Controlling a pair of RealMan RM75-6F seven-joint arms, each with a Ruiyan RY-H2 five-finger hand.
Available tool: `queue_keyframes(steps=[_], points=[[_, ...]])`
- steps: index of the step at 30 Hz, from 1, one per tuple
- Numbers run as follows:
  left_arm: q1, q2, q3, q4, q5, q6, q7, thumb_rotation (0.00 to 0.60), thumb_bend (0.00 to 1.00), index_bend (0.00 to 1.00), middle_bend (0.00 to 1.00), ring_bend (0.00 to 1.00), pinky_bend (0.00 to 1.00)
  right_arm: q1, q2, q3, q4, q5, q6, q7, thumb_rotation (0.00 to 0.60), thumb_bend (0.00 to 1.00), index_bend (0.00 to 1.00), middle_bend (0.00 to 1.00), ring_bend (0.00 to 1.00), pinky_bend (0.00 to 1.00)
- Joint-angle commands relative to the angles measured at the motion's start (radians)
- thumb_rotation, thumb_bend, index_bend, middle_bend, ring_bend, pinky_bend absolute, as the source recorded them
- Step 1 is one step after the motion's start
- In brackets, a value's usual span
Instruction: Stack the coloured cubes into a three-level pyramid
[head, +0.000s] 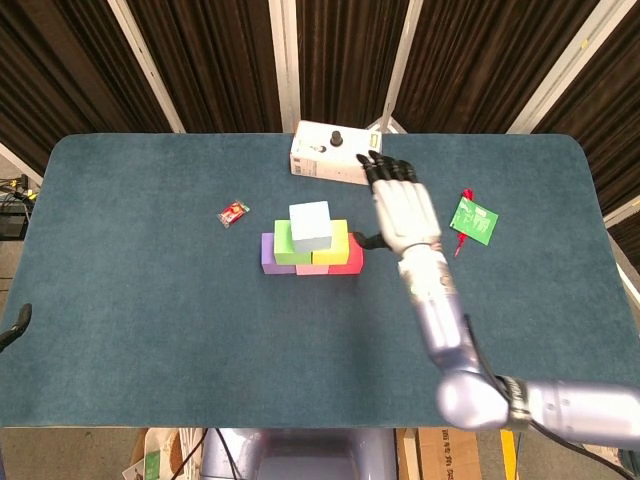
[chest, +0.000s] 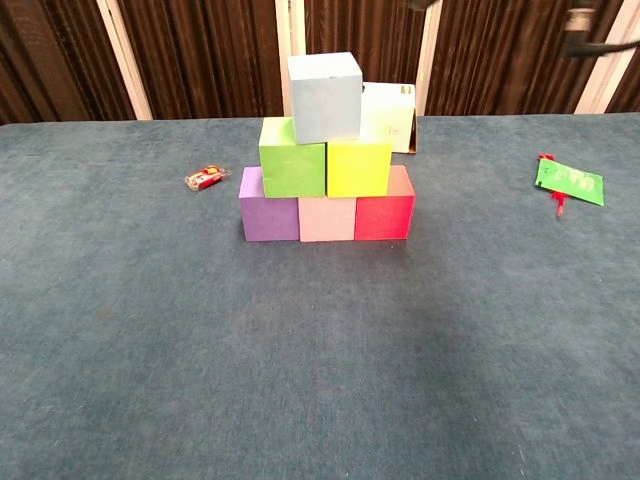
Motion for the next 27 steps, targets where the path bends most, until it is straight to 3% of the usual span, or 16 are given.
queue_keyframes(steps=[1,6,11,16,20,23,27], points=[[-0.001,-0.008,0.0,0.007,0.008,0.011,-0.002,0.6,0.34,0.08,0.0,0.0,0.0,-0.1,0.091,-0.051,-0.06,-0.087,-0.028,0.083,0.6,0.25,0.0,0.0,0.0,0.0],[0.0,-0.016,-0.007,0.018,0.011,0.026,-0.016,0.6,0.34,0.07,0.0,0.0,0.0,-0.235,0.193,-0.096,-0.142,-0.202,-0.04,0.201,0.6,0.25,0.0,0.0,0.0,0.0],[0.005,-0.004,-0.014,0.016,0.001,0.027,-0.044,0.6,0.34,0.07,0.0,0.0,0.0,-0.443,0.247,-0.221,-0.145,-0.506,-0.003,0.367,0.6,0.25,0.0,0.0,0.0,0.0],[0.012,0.011,-0.014,0.0,0.004,0.031,-0.067,0.6,0.34,0.09,0.0,0.0,0.0,-0.677,0.188,-0.424,-0.002,-0.938,0.137,0.564,0.6,0.25,0.0,0.0,0.0,0.0],[0.016,0.015,-0.004,-0.014,0.014,0.033,-0.062,0.6,0.34,0.1,0.0,0.0,0.0,-0.791,0.116,-0.553,0.152,-1.184,0.233,0.676,0.6,0.25,0.0,0.0,0.0,0.0],[0.024,0.026,0.014,-0.039,0.022,0.026,-0.054,0.6,0.34,0.1,0.0,0.0,0.0,-0.847,0.062,-0.606,0.281,-1.304,0.306,0.713,0.6,0.25,0.0,0.0,0.0,0.0],[0.039,0.039,0.028,-0.081,0.02,0.03,-0.037,0.6,0.34,0.1,0.0,0.0,0.0,-0.892,0.03,-0.631,0.353,-1.336,0.354,0.701,0.6,0.25,0.0,0.0,0.0,0.0]])
